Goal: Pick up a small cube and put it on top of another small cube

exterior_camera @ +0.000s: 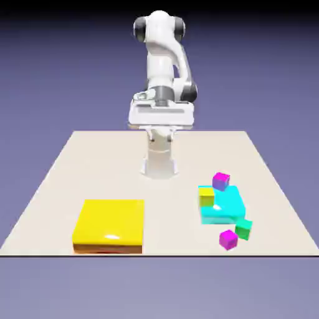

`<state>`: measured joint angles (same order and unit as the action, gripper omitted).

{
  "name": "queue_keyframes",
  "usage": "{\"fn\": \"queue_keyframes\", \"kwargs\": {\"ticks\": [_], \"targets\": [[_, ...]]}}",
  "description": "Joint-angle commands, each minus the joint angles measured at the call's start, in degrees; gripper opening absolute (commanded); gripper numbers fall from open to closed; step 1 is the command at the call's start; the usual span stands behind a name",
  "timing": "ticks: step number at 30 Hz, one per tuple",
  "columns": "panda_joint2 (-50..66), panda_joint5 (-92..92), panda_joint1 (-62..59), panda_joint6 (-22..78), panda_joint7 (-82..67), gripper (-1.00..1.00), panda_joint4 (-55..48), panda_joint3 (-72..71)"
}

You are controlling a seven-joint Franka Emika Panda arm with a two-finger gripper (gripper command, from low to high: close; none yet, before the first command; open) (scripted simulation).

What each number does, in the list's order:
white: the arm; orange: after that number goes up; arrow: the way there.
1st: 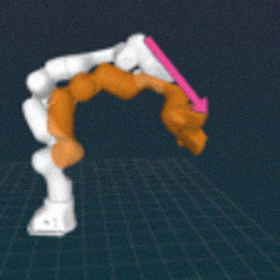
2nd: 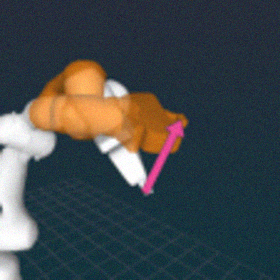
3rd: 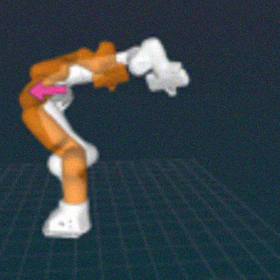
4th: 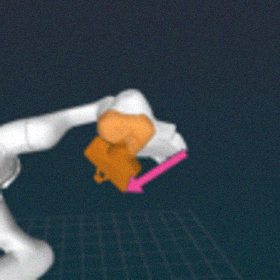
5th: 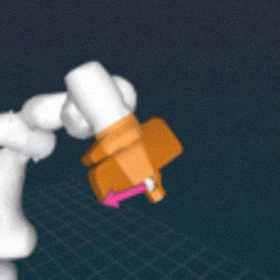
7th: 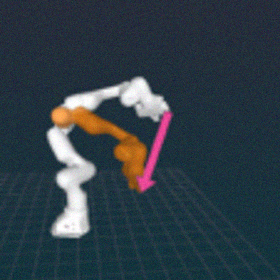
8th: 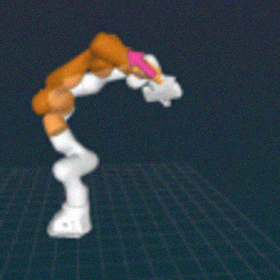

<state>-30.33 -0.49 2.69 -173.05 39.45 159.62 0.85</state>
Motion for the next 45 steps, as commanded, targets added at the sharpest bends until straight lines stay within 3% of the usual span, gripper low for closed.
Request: {"fn": "queue_keyframes", "kwargs": {"ticks": [1, 29, 36, 37, 45], "targets": [[1.93, -0.40, 1.67, 0.80, -2.50, 0.00, -1.14, 0.70], [56.02, -11.66, 48.23, 23.13, -72.26, 0.00, -33.15, 20.40], [66.07, -10.27, 45.30, 15.62, -72.98, 0.00, -35.60, 18.52], [66.07, -10.27, 45.30, 15.62, -72.98, -1.00, -35.60, 18.52], [51.54, -11.84, 45.66, 26.51, -67.15, -1.00, -30.63, 17.43]]}}
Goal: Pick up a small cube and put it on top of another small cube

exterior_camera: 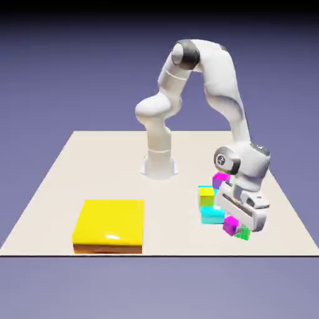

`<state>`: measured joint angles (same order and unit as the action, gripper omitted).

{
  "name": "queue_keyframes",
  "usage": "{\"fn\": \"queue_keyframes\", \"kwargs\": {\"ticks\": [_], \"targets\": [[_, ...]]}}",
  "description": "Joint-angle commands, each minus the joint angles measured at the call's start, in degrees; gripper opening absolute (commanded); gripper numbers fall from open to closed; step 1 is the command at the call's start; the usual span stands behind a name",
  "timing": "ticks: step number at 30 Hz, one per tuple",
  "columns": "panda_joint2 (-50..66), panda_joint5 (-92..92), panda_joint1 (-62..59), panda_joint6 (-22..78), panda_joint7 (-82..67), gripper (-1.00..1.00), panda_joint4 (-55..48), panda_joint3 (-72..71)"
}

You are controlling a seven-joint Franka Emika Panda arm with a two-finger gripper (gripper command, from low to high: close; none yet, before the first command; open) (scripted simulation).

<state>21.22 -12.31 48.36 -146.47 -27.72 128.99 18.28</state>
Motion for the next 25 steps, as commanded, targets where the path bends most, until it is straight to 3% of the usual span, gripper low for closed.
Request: {"fn": "queue_keyframes", "kwargs": {"ticks": [1, 15, 21, 22, 25], "targets": [[-2.08, -0.08, -1.22, 1.37, 2.41, -1.00, 1.17, -1.34], [-30.73, -0.85, -18.09, 21.09, 35.31, -1.00, 17.35, -19.85], [-22.96, -4.41, -19.10, 9.53, 37.88, -1.00, 21.24, -18.69], [-22.96, -4.41, -19.10, 9.53, 37.88, 1.00, 21.24, -18.69], [-26.30, -2.88, -18.67, 14.51, 36.77, 1.00, 19.57, -19.19]]}}
